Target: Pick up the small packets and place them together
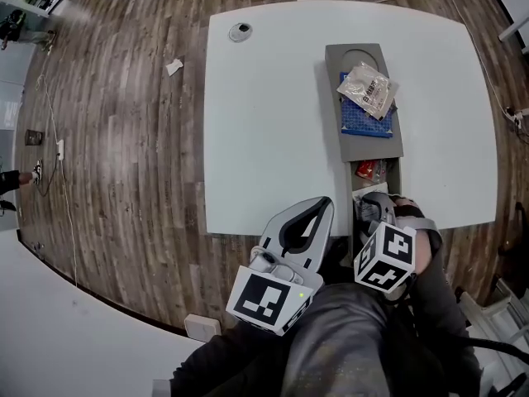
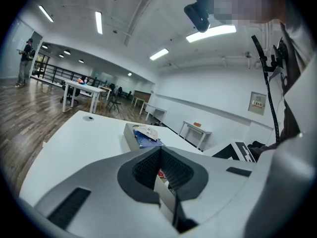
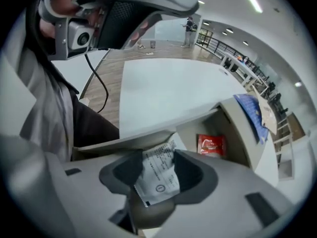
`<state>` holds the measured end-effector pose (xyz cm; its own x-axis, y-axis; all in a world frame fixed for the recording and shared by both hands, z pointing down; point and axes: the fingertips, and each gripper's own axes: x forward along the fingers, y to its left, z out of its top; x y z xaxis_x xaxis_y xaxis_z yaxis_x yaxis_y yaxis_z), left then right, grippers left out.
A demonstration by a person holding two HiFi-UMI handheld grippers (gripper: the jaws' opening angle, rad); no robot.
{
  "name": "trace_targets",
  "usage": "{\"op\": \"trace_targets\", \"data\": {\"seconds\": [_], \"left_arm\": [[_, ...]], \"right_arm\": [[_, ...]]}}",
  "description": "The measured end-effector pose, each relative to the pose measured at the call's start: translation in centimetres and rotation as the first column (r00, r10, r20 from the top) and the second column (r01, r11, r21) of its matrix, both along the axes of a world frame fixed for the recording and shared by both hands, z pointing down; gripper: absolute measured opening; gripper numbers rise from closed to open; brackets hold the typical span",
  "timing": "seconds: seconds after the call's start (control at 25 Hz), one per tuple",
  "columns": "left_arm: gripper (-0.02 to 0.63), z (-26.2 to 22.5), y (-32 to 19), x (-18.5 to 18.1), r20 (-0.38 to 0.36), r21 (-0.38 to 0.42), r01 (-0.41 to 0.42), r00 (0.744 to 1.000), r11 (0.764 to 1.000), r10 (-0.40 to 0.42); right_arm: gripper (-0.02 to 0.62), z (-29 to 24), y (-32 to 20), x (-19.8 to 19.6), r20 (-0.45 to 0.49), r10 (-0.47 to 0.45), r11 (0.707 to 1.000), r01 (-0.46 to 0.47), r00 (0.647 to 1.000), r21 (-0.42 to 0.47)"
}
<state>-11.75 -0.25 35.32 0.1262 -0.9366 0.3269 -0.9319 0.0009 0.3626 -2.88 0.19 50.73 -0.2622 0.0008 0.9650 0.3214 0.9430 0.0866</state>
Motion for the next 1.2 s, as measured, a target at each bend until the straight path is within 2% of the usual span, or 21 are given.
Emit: {"op": "trace_targets", "data": {"seconds": [0.2, 0.36, 0.6, 0.84, 1.0, 1.2], "left_arm": [[0.003, -0.5, 0.4, 0.6, 0.004, 0.010, -0.009, 1.000, 1.000, 0.009], [0.003, -0.8, 0.5, 1.1, 0.012, 0.022, -0.014, 1.000, 1.000, 0.014], [0.003, -1.9, 0.8, 2.9, 0.026, 0.049, -0.034, 0.999, 0.998, 0.032], [0.003, -4.2, 0.9, 4.8, 0.056, 0.085, -0.071, 0.996, 0.994, 0.066], [0.003, -4.7, -0.1, 3.9, 0.073, 0.097, -0.071, 0.995, 0.993, 0.064], [0.003, -4.9, -2.1, 1.1, 0.080, 0.096, -0.060, 0.995, 0.994, 0.052]], "right_arm": [[0.153, -0.3, -0.4, 0.0, 0.032, -0.028, 0.998, 0.026, 0.999, 0.056], [0.090, -0.7, -0.8, -0.1, 0.082, 0.005, 0.998, -0.011, 0.997, 0.069], [0.089, -3.9, 0.4, 0.7, 0.192, 0.062, 0.995, -0.076, 0.979, 0.068], [0.089, -7.2, 0.1, 0.5, 0.284, 0.082, 0.989, -0.113, 0.955, 0.097], [0.089, -9.5, -2.1, -0.9, 0.361, 0.103, 0.981, -0.155, 0.927, 0.119], [0.089, -13.4, -7.8, -4.8, 0.464, 0.128, 0.962, -0.223, 0.877, 0.156]]}}
